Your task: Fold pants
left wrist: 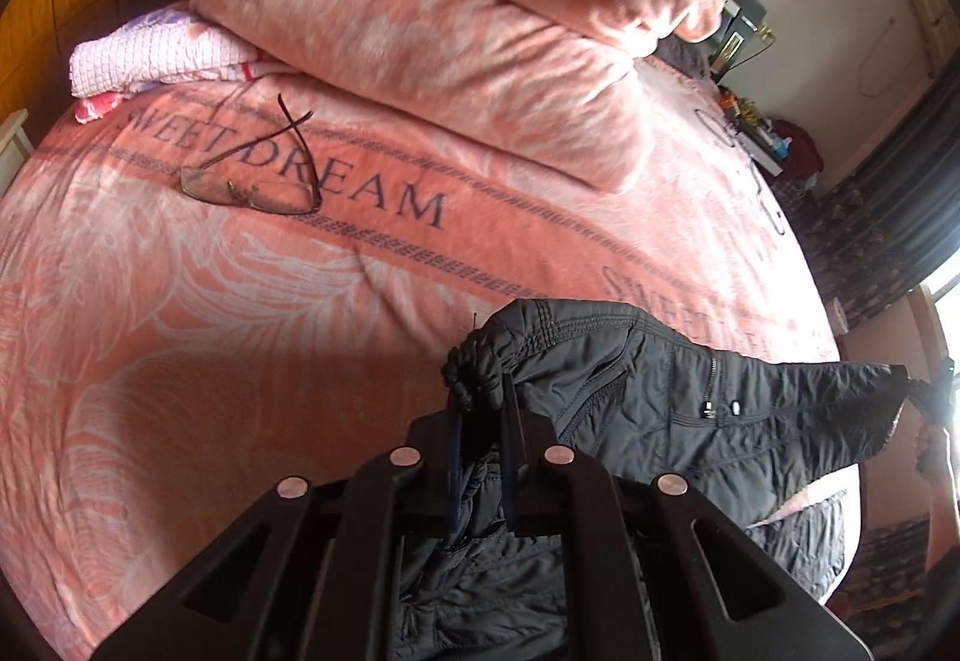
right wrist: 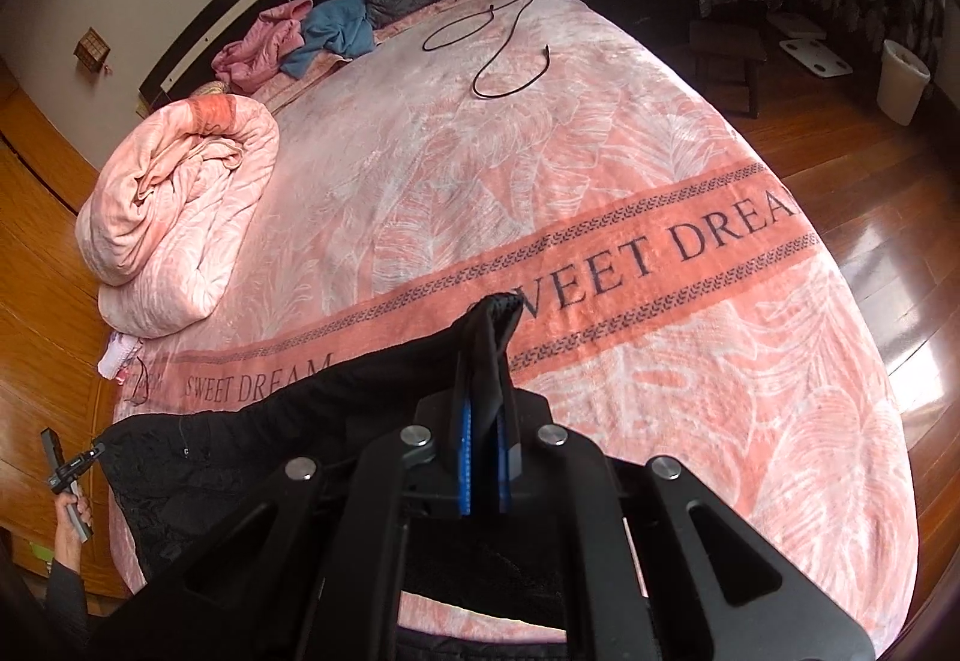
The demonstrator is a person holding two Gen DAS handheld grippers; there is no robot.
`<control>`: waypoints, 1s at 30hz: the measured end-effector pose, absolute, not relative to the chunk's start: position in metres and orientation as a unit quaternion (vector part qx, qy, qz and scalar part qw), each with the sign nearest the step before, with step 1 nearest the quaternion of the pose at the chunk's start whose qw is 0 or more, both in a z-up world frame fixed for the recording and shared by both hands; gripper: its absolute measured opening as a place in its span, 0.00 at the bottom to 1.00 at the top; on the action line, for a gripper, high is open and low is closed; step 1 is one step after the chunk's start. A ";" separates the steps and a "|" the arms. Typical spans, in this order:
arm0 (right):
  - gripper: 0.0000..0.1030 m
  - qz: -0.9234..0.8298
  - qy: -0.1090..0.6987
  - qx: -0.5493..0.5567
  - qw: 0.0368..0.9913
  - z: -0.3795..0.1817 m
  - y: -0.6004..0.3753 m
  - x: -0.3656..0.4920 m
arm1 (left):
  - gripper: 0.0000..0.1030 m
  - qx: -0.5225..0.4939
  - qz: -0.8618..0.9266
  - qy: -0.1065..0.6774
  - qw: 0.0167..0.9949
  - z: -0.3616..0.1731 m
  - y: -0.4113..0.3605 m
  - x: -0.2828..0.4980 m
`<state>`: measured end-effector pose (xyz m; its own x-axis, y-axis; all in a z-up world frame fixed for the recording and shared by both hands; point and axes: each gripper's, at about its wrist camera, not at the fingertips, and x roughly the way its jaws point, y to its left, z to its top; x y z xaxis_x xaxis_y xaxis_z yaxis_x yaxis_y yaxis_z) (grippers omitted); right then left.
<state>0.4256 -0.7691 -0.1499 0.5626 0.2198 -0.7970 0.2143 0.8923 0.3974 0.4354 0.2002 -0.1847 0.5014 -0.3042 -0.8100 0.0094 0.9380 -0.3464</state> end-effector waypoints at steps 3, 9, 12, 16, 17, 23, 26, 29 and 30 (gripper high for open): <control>0.04 0.001 0.453 0.237 0.859 -0.137 -0.764 0.401 | 0.09 -0.162 -0.102 0.477 0.858 -0.175 0.200 0.420; 0.04 -0.007 0.430 0.246 0.868 -0.123 -0.757 0.344 | 0.09 -0.189 -0.121 0.448 0.865 -0.159 0.200 0.383; 0.04 -0.008 0.417 0.254 0.873 -0.122 -0.755 0.316 | 0.09 -0.206 -0.129 0.434 0.868 -0.156 0.203 0.362; 0.04 -0.009 0.402 0.256 0.879 -0.119 -0.749 0.276 | 0.09 -0.229 -0.135 0.418 0.869 -0.153 0.211 0.333; 0.04 -0.011 0.401 0.255 0.880 -0.118 -0.748 0.268 | 0.09 -0.233 -0.136 0.415 0.869 -0.152 0.213 0.326; 0.04 -0.024 0.385 0.280 0.879 -0.122 -0.746 0.215 | 0.09 -0.258 -0.141 0.401 0.867 -0.154 0.228 0.283; 0.04 -0.031 0.380 0.293 0.877 -0.129 -0.743 0.191 | 0.09 -0.261 -0.142 0.402 0.866 -0.156 0.233 0.266; 0.04 -0.035 0.379 0.303 0.874 -0.137 -0.740 0.171 | 0.09 -0.265 -0.141 0.405 0.864 -0.160 0.237 0.250; 0.04 -0.037 0.379 0.304 0.873 -0.139 -0.739 0.165 | 0.09 -0.267 -0.141 0.405 0.863 -0.163 0.238 0.244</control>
<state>0.1648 -0.7387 -0.1387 0.7107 0.1658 -0.6837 0.2950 0.8120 0.5036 0.2440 0.2382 -0.1625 0.6313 -0.4601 -0.6243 0.0272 0.8176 -0.5751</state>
